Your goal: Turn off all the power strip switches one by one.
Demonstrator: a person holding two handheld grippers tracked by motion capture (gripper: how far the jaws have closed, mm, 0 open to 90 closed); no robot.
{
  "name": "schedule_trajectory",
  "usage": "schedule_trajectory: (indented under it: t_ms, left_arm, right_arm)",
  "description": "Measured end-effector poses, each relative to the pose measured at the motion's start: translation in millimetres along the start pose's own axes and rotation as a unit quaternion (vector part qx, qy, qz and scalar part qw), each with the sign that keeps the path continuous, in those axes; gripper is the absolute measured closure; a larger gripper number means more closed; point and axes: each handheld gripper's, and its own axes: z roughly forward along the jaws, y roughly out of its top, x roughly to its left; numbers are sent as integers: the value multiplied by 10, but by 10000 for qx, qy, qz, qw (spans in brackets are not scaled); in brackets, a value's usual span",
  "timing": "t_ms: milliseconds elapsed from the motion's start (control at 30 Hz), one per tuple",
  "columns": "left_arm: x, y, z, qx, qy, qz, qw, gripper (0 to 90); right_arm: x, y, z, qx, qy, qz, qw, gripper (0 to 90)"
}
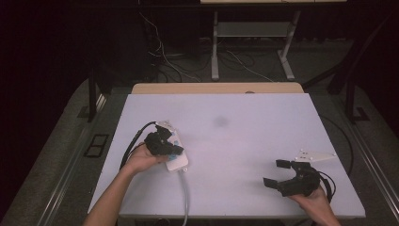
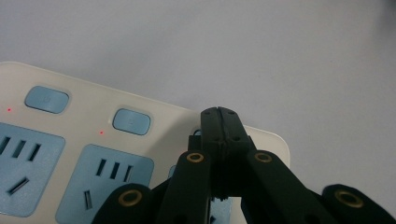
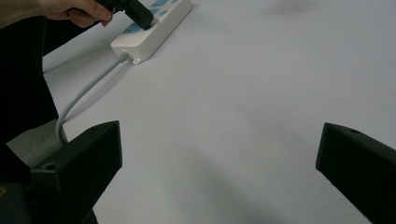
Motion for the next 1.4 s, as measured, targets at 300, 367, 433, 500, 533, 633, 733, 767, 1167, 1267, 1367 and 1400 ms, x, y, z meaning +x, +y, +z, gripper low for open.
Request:
schedule_trajectory:
  t_ms: [300, 367, 433, 500, 533, 633, 733, 767, 1167, 1267, 1367, 1400]
  left_arm:
    - [-40, 1, -1, -7, 114, 84, 9999, 898]
    - [-48, 5, -1, 12, 144, 119, 9998, 898]
    - [-57, 4, -3, 18, 173, 124, 9998, 897]
    - [-99, 9, -15, -1, 281, 322, 9991, 897]
    - [-113, 20, -41, -93, 297, 360, 9989, 897]
    - [-134, 41, -93, -179, 403, 440, 9981, 897]
    - [-102, 41, -153, -261, 405, 349, 9982, 897]
    - [-88, 41, -171, -303, 409, 321, 9982, 897]
    - [11, 113, -312, -457, 459, 208, 9977, 897]
    - [34, 129, -339, -461, 482, 205, 9976, 897]
    - [61, 144, -354, -469, 483, 183, 9976, 897]
    - [65, 147, -354, -472, 487, 162, 9976, 896]
  right_arm:
    - [-4, 1, -3, -2, -6, 28, 10000, 3]
    - [-9, 0, -5, -6, -9, 31, 10000, 3]
    - [-13, 0, -5, -11, -14, 36, 10000, 3]
    - [-12, 1, -5, -18, -9, 28, 10000, 3]
    - [-10, 1, -5, -12, -7, 28, 10000, 3]
    - [-10, 2, -5, -23, -8, 31, 10000, 3]
    - [-7, 3, -10, -28, -6, 30, 10000, 3]
    - [-8, 3, -12, -29, -5, 23, 10000, 3]
    - [-18, 1, -8, -19, -19, 33, 10000, 3]
    - [-20, 1, -9, -17, -19, 32, 10000, 3]
    - [-18, 0, -8, -18, -19, 28, 10000, 3]
    - [-18, 0, -9, -19, -20, 25, 10000, 3]
